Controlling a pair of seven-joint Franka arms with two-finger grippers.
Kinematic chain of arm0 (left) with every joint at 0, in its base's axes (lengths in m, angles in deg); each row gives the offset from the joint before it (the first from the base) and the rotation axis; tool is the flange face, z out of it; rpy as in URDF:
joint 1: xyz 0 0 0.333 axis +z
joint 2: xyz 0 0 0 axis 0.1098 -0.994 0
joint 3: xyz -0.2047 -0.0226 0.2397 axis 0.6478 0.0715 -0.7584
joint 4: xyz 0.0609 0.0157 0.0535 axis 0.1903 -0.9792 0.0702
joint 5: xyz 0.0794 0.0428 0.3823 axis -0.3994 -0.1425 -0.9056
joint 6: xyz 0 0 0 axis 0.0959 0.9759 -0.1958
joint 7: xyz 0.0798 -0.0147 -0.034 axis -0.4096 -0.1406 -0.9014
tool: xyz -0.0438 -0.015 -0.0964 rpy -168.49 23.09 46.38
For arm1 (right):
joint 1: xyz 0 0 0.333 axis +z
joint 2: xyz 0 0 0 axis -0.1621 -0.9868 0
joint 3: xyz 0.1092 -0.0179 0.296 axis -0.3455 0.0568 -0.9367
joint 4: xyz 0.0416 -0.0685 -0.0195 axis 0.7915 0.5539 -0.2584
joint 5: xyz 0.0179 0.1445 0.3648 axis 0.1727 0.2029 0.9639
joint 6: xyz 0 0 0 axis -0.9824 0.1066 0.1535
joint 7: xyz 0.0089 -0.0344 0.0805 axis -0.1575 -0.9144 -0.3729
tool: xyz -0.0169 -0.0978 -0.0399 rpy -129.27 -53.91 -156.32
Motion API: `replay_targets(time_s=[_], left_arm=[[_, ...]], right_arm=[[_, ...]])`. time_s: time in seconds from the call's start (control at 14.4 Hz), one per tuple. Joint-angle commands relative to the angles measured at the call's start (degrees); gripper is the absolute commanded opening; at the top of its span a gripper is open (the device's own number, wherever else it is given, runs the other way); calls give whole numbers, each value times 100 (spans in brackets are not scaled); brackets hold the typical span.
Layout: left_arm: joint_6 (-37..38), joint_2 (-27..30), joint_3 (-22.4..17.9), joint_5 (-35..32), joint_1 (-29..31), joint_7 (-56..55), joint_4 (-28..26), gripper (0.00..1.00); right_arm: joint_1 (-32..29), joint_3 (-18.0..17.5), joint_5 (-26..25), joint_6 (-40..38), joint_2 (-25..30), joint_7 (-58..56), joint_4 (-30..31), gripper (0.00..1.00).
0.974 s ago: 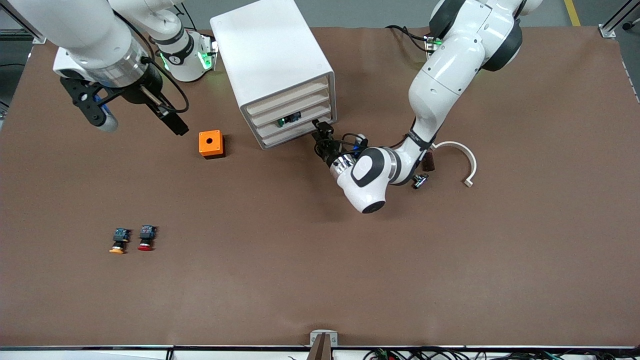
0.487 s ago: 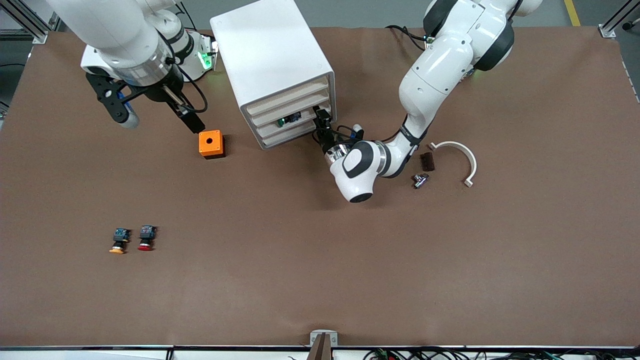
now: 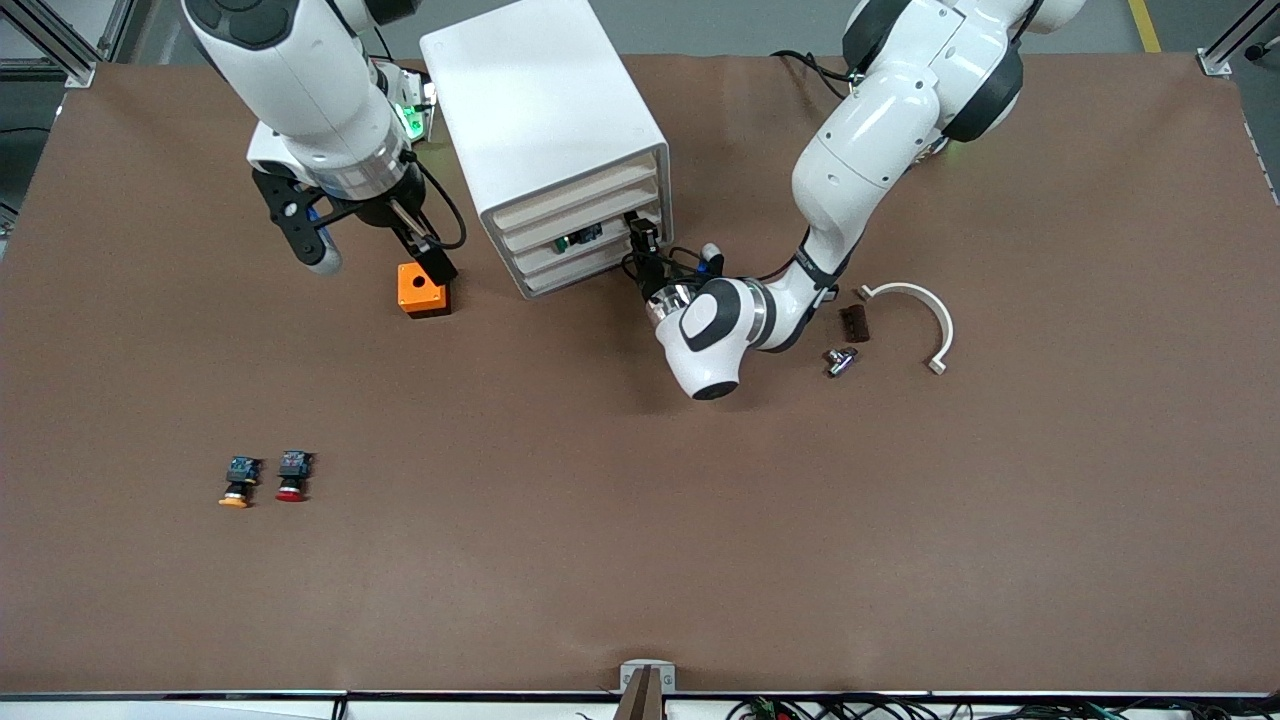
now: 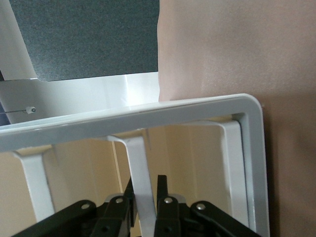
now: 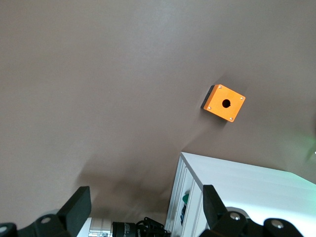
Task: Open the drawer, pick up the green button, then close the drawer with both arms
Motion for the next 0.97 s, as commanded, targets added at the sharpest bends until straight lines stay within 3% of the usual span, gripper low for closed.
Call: replay_targets(time_s=[0.0,0.42,0.9], left_arm=[[63,-35,10,134,-33,-95,26,13],[54,-26,-17,186,90,-69,44,13],[-7,-26,-69,222,652,-43,96,15]], right_arm=[[157,49,62,318,78,151,302,100],[421,49,1,889,60,398,759,100],[860,49,-245,1610,-167,1091,1181,100]])
